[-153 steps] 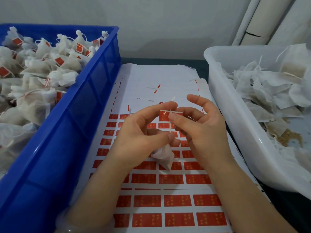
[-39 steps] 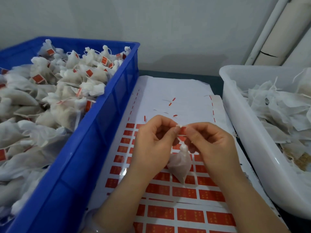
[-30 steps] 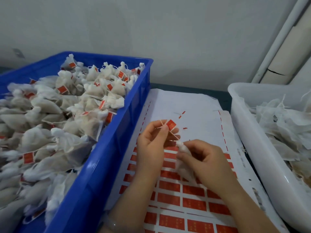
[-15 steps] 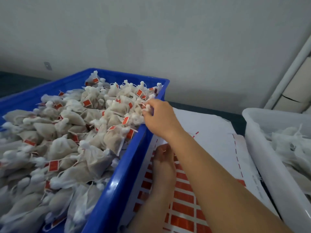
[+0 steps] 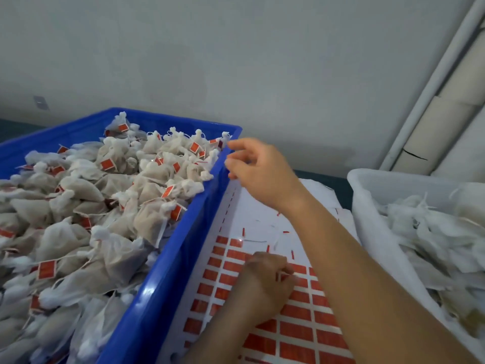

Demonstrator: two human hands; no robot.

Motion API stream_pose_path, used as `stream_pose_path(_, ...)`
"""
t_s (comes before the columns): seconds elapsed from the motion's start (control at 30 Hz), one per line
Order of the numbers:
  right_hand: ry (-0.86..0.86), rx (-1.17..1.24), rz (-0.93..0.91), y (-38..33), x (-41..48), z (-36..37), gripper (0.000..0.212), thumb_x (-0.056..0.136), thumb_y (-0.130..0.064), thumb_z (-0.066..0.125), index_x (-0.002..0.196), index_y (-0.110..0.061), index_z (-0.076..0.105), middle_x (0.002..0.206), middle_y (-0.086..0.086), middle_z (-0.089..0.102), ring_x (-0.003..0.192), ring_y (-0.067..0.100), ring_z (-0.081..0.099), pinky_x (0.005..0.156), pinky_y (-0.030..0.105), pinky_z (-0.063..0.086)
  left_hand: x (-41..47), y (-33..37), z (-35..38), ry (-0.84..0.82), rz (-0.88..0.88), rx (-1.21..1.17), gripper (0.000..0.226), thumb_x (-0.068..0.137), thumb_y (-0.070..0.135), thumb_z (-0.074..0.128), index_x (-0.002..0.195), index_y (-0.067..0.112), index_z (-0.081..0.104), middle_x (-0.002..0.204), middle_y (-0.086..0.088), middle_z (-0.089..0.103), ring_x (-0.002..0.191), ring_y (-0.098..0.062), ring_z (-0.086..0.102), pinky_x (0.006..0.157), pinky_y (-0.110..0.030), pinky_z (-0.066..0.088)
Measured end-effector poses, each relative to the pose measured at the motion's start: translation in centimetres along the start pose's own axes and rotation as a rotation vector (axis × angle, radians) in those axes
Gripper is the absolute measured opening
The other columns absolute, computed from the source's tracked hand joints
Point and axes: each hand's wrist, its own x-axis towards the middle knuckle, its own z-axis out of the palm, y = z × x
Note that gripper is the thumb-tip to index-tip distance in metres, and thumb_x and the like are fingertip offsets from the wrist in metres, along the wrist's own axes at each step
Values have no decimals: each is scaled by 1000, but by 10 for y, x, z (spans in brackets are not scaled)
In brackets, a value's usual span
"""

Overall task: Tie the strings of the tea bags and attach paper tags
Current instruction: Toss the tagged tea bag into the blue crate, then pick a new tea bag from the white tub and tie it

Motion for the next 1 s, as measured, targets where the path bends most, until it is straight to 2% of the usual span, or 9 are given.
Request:
stream_pose_path(0.13,-22,-358,185,26,-34,-92,9,86,-18,61,94,-22,62,85,-6,64,72,7,59,65,22,45,2,-13,19,-53,56,201,33,93,38,49,125,31,55,142,15,40,132,-4,32,105,-22,23)
stream_pose_path(0.27,-189,-777,610,65,-69,-182,9,81,-12,65,89,-13,68,80,5,66,66,17,59,56,25,47,5,-16,26,-10,47,181,34,92,39,50,125,33,54,144,16,37,134,-5,29,110,-30,23)
stream_pose_path(0.4,-473,-802,887,97,-101,-200,30,65,-31,82,88,-27,64,94,0,67,79,13,64,57,22,52,7,-16,26,-12,37,160,33,92,39,51,124,34,55,144,16,38,134,-5,30,111,-32,26)
stream_pose_path(0.47,-544,-817,910,115,-113,-192,31,62,-37,81,86,-29,62,90,-6,68,74,9,62,54,19,48,6,-17,26,-6,38,154,32,92,39,51,123,35,55,145,16,37,134,-5,30,112,-33,28)
stream_pose_path(0.6,-511,-728,876,126,-116,-188,11,65,-19,76,69,-23,66,57,-9,64,45,4,52,42,17,37,5,-17,26,0,25,132,29,91,39,52,120,36,57,144,17,38,132,-5,33,111,-35,32)
stream_pose_path(0.7,-401,-720,853,126,-118,-199,12,69,-18,77,74,-24,68,69,-4,68,48,1,57,41,16,39,5,-17,25,6,26,129,27,91,39,52,118,36,58,143,18,38,131,-4,33,110,-34,32)
stream_pose_path(0.77,-359,-727,891,125,-121,-204,23,65,-30,80,82,-24,65,81,0,70,58,5,60,46,18,43,6,-17,26,9,28,122,27,91,38,53,117,36,58,143,18,38,130,-4,34,110,-34,33)
stream_pose_path(0.83,-399,-754,946,125,-126,-202,29,62,-37,81,83,-23,66,79,-2,71,61,8,61,48,19,43,5,-17,25,10,25,121,26,91,38,53,117,36,59,143,17,39,130,-5,35,110,-34,33)
stream_pose_path(1.0,-363,-583,909,122,-126,-201,7,71,-16,76,76,-19,71,69,-1,70,55,7,59,44,17,39,3,-17,25,8,23,114,25,91,38,54,115,36,59,142,17,39,129,-6,36,109,-35,35)
